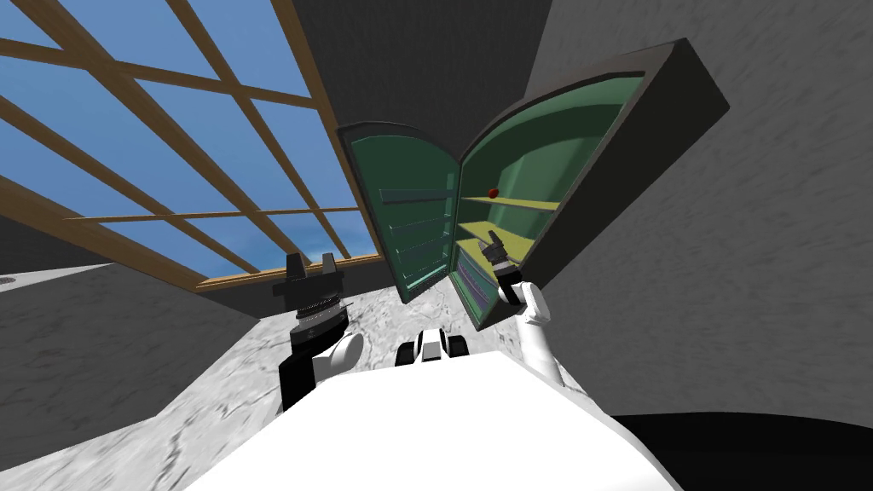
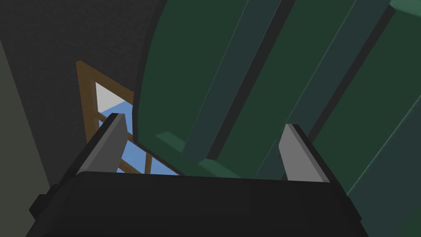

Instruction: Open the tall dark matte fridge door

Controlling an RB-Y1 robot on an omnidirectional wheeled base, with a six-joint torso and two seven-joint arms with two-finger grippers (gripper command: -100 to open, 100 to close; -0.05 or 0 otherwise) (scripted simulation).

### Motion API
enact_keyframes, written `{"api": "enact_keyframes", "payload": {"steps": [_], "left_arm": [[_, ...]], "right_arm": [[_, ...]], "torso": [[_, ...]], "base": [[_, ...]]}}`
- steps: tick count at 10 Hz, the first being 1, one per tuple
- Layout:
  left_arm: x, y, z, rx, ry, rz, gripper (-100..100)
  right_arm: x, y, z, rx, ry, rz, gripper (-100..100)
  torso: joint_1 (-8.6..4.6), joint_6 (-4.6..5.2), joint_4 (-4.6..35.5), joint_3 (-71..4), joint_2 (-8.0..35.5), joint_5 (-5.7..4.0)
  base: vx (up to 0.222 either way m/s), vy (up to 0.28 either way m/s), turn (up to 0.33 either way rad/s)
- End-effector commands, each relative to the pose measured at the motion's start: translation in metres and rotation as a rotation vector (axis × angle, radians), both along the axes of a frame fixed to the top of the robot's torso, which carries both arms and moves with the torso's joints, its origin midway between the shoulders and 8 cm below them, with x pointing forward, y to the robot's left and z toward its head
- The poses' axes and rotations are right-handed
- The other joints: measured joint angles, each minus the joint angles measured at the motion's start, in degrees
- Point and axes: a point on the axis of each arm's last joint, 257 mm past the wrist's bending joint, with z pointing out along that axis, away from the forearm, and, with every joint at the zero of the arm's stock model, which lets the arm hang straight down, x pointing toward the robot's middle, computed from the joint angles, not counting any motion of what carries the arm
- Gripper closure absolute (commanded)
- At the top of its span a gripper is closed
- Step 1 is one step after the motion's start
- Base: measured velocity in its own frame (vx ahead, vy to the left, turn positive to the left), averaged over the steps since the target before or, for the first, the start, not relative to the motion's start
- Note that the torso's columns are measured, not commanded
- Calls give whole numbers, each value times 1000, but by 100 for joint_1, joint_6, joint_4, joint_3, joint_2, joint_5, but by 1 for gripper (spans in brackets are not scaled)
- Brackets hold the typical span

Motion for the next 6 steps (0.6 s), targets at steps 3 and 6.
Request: {"api": "enact_keyframes", "payload": {"steps": [3,6], "left_arm": [[0,0,0,0,0,0,0],[0,0,0,0,0,0,0]], "right_arm": [[7,-23,-39,-29,80,-52,-100],[8,-37,-64,-32,128,-83,-100]], "torso": [[-5,0,-1,-3,-6,0],[6,-1,1,1,0,2]], "base": [[90,229,-69],[74,233,-63]]}}
